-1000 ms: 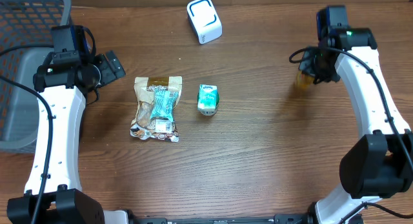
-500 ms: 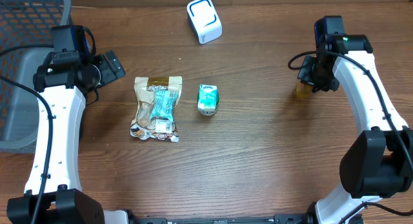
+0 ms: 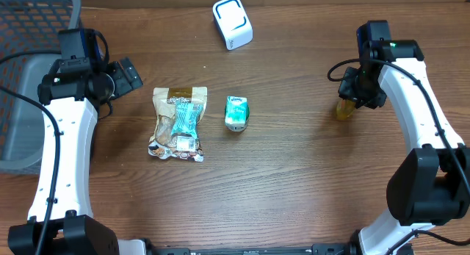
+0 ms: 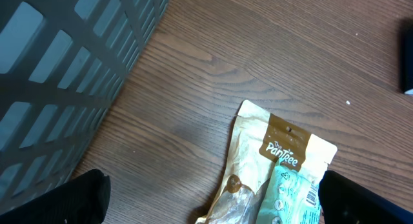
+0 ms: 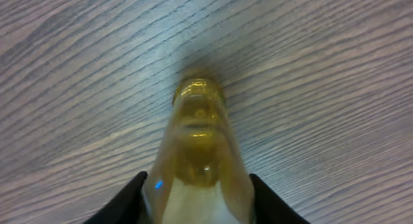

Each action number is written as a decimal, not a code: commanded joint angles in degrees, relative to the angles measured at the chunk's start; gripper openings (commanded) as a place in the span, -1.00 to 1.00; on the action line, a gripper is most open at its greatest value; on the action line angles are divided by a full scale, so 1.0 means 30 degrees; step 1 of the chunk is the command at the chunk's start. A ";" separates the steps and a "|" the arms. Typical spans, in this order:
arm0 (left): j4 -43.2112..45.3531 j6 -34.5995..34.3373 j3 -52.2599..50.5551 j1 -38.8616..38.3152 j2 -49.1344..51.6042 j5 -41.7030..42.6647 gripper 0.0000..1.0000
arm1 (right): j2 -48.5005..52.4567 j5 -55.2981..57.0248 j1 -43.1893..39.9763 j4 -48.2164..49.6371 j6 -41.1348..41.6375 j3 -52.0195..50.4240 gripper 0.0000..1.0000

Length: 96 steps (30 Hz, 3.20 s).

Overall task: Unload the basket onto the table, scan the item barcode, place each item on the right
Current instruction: 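Move the bottle right and set it upright on the table, then open the right gripper and swing it left over the tissue pack, then lower the right gripper and grasp the green-capped tissue pack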

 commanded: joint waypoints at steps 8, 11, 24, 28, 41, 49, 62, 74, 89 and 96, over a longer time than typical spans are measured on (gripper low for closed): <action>0.0080 0.0073 0.0146 0.0197 0.0073 -0.0109 0.99 | -0.0182 -0.0073 -0.0022 0.0138 0.0146 -0.0080 0.25; 0.0080 0.0073 0.0146 0.0197 0.0073 -0.0109 0.99 | -0.0182 0.0321 -0.0022 0.0699 -0.0248 -0.0080 0.28; 0.0080 0.0073 0.0146 0.0197 0.0073 -0.0109 0.99 | -0.0182 0.1756 -0.0022 0.5340 -0.1231 -0.0080 0.40; 0.0080 0.0073 0.0146 0.0197 0.0073 -0.0109 0.99 | -0.0182 -0.1923 -0.0015 0.6761 -0.1224 -0.0080 0.40; 0.0080 0.0066 0.0146 0.0197 0.0073 -0.0109 0.99 | 0.0146 -0.6054 0.3155 0.7053 -0.1122 -0.0080 0.22; 0.0080 0.0066 0.0146 0.0197 0.0073 -0.0109 0.99 | 0.0146 -0.6040 0.5821 0.5588 -0.1064 -0.0080 0.23; 0.0080 0.0066 0.0146 0.0197 0.0073 -0.0109 0.99 | 0.0146 -0.6084 0.7672 0.3978 0.2586 -0.0080 0.75; 0.0080 0.0066 0.0146 0.0197 0.0073 -0.0109 0.99 | 0.0153 -0.8684 0.8196 0.3898 0.3606 -0.0087 0.39; 0.0080 0.0066 0.0146 0.0197 0.0073 -0.0109 0.99 | 0.0408 -0.3446 1.1489 0.4532 0.8517 -0.0095 -0.07; 0.0080 0.0073 0.0146 0.0197 0.0073 -0.0109 0.99 | 0.1377 -0.3315 1.1897 0.4816 0.8590 -0.0095 -0.08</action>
